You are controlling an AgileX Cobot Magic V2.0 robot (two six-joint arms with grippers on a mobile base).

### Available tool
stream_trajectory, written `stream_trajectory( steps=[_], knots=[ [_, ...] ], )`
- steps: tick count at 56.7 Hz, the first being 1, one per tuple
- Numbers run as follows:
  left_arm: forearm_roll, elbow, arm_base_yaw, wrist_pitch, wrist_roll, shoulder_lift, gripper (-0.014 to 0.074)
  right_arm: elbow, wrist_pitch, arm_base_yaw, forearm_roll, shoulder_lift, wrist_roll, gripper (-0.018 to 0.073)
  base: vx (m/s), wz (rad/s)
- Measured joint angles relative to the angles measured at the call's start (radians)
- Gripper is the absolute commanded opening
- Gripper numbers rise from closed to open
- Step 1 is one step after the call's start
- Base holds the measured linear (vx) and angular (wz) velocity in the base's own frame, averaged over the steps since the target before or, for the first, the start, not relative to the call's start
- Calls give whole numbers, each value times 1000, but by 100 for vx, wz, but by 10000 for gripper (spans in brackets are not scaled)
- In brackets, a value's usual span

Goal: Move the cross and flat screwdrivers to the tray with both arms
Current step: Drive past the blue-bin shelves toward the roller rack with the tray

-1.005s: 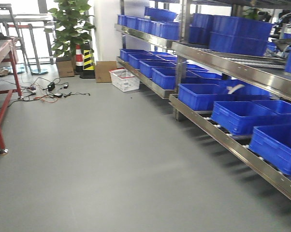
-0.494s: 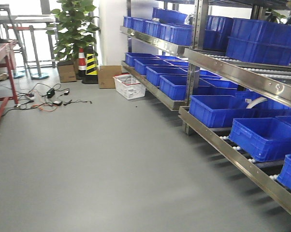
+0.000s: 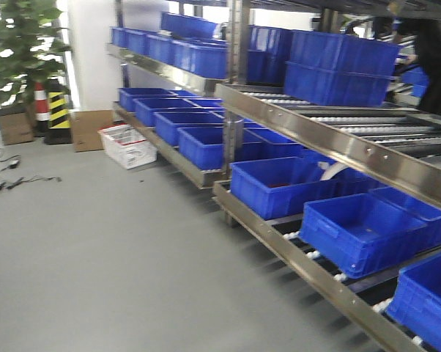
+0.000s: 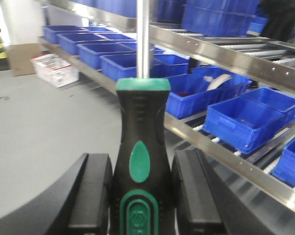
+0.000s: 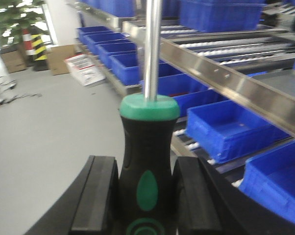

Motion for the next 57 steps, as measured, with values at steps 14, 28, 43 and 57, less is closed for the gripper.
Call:
stream_trajectory(
  steps=[14,28,43,57],
  knots=[
    [0,0,0,0,0,0,0,0,0,0,0,0,0,-8,59,-39],
    [0,0,0,0,0,0,0,0,1,0,0,0,0,-8,58,-38],
    [0,0,0,0,0,0,0,0,0,0,0,0,0,-8,54,-51],
    [0,0,0,0,0,0,0,0,0,0,0,0,0,-8,49,-66]
  ],
)
